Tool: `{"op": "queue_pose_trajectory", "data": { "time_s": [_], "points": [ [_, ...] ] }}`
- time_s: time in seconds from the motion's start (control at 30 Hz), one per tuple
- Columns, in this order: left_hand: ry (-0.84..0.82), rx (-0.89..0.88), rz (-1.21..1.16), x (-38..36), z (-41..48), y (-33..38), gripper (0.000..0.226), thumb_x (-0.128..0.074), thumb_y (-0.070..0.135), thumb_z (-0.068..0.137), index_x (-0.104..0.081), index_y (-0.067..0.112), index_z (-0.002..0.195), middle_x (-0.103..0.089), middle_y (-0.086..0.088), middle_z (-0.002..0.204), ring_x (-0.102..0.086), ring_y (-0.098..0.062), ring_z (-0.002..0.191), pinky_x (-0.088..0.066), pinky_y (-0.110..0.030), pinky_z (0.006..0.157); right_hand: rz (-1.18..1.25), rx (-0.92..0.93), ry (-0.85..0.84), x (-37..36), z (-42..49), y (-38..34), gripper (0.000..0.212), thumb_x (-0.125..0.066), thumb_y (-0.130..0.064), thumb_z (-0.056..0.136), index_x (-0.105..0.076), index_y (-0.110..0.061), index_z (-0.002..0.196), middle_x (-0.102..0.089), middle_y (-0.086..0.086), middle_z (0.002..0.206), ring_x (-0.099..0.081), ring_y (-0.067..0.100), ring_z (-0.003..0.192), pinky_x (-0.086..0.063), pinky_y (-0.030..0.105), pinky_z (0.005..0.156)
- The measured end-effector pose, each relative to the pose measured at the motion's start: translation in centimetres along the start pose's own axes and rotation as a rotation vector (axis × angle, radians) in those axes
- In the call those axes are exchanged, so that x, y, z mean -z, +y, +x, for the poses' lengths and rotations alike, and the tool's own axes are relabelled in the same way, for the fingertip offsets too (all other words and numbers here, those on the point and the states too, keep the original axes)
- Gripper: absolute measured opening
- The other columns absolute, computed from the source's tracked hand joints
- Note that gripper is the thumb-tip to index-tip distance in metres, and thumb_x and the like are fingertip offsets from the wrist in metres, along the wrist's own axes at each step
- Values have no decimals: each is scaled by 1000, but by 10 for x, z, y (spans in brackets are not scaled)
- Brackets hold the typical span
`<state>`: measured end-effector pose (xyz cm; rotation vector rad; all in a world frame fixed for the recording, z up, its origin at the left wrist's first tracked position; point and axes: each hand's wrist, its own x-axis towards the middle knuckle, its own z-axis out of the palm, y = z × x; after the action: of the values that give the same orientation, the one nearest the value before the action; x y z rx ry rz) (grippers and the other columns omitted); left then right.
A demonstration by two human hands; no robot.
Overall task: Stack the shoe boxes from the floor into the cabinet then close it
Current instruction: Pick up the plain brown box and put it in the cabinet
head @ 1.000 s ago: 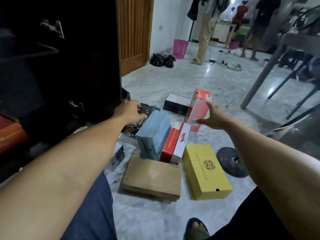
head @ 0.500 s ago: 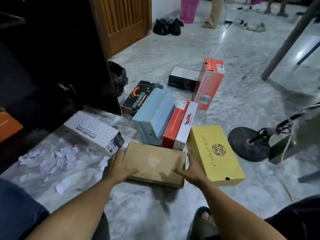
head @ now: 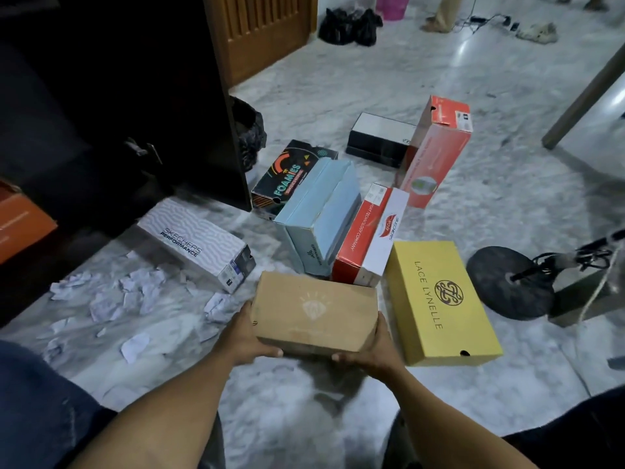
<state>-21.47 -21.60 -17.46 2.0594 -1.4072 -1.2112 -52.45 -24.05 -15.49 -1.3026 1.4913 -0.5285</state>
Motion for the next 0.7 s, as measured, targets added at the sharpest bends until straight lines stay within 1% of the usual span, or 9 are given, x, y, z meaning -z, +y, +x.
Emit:
{"op": "queue_pose_trajectory", "data": {
  "time_s": [0.03,0.1,0.17,0.3,0.37,0.43,0.47,0.53,0.7],
  "points": [
    [20,16,39,3,-5,0,153,-92,70,22,-22,28,152,-48,7,138,-53,-19,125,-56,-36,81,9,26,0,-1,-1,3,129,-103,-42,31,-29,-32,136,-48,-14,133,-48,7,126,-44,32,107],
    [80,12,96,10,-14,-2,161,-86,80,19,-15,31,155,-42,5,145,-49,-21,130,-53,-39,93,19,74,-2,-3,-5,5,127,-104,-41,30,-35,-31,136,-54,-10,133,-54,8,125,-49,41,105],
    [146,-45,87,20,-27,-1,156,-84,83,17,-20,40,152,-49,7,141,-54,-17,125,-52,-41,98,31,124,1,-4,-11,-3,122,-105,-34,34,-39,-28,136,-58,-7,132,-58,7,122,-52,42,102],
    [289,-110,112,54,-63,21,139,-82,83,19,-34,42,142,-56,10,120,-61,-14,107,-55,-37,87,25,239,13,-6,-29,-48,120,-103,-39,39,-37,-32,139,-57,-14,132,-57,1,120,-53,25,96],
    [361,-134,103,78,-80,33,132,-81,84,20,-36,43,138,-58,10,119,-61,-15,107,-55,-37,86,20,322,-9,-9,-34,-78,116,-101,-33,46,-33,-35,141,-52,-21,129,-53,-11,114,-48,7,84],
    [437,-147,94,109,-99,44,130,-83,81,22,-37,44,138,-59,12,123,-60,-16,111,-54,-37,89,32,393,-34,-14,-36,-114,114,-99,-25,52,-32,-31,143,-50,-19,127,-51,-10,110,-44,1,78],
    [473,-150,81,127,-107,50,132,-84,79,22,-36,43,139,-59,13,126,-59,-16,113,-53,-38,91,31,417,-49,-17,-38,-133,115,-100,-26,52,-31,-30,145,-49,-17,127,-51,-4,112,-45,4,81],
    [548,-164,62,166,-129,63,138,-83,81,21,-33,43,143,-56,13,130,-57,-17,119,-53,-41,94,13,468,-69,-25,-43,-176,118,-100,-33,48,-31,-34,144,-49,-18,126,-50,10,118,-50,20,92],
    [804,-182,113,270,-191,91,147,-77,89,19,-31,34,148,-51,3,130,-54,-23,123,-50,-42,97,-51,681,-45,-58,-58,-296,111,-99,-37,49,-33,-30,138,-51,-11,125,-51,15,118,-44,29,93]
  ]
}}
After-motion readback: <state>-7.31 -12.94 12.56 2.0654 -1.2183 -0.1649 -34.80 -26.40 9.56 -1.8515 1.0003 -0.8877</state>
